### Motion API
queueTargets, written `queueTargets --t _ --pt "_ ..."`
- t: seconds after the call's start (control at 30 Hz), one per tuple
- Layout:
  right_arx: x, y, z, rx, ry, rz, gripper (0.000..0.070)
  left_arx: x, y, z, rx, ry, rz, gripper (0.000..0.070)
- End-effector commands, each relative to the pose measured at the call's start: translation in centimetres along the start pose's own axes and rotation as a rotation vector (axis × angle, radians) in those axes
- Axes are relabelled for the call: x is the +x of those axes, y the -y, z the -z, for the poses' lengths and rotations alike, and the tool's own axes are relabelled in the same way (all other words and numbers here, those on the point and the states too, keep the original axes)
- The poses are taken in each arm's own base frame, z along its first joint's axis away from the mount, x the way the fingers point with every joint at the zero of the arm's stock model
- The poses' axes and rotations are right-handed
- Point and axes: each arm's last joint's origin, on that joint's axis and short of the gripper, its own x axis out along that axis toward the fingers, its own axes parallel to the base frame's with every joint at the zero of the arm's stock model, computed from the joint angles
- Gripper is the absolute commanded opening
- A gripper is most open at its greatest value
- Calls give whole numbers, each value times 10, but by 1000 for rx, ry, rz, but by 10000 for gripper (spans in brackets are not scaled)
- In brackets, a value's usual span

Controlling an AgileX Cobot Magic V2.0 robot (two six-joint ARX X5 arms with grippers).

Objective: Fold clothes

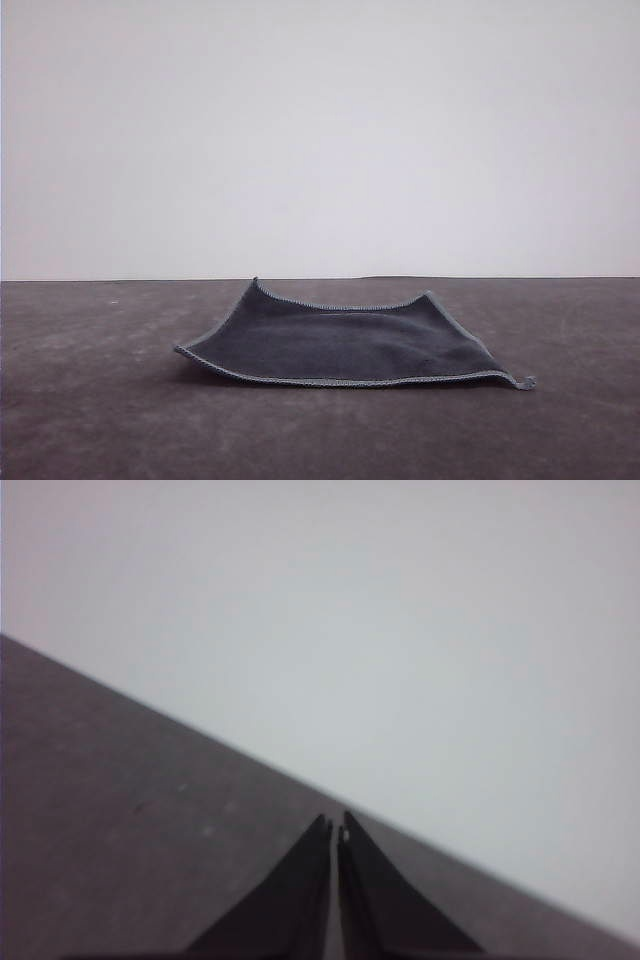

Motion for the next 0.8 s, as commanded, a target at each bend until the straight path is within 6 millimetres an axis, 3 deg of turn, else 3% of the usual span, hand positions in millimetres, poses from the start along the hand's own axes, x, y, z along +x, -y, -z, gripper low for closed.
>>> queueTargets --t 0.0,0.17,0.33,0.6,0.77 --pt "-7 -5 -13 11 0 -2 6 -3 5 -10 86 -50 -29 4" --pt "-17 -12 -32 -15 -111 5 6 -1 17 -32 120 -205 -97 4" --pt "-11 -15 -36 -33 -317 -1 6 11 24 -42 163 -424 -140 4" --pt "26 -15 -26 -41 -579 -84 6 44 28 -37 181 -735 -32 3" --pt "53 -14 -20 -71 -640 -146 6 63 29 -28 151 -858 29 3"
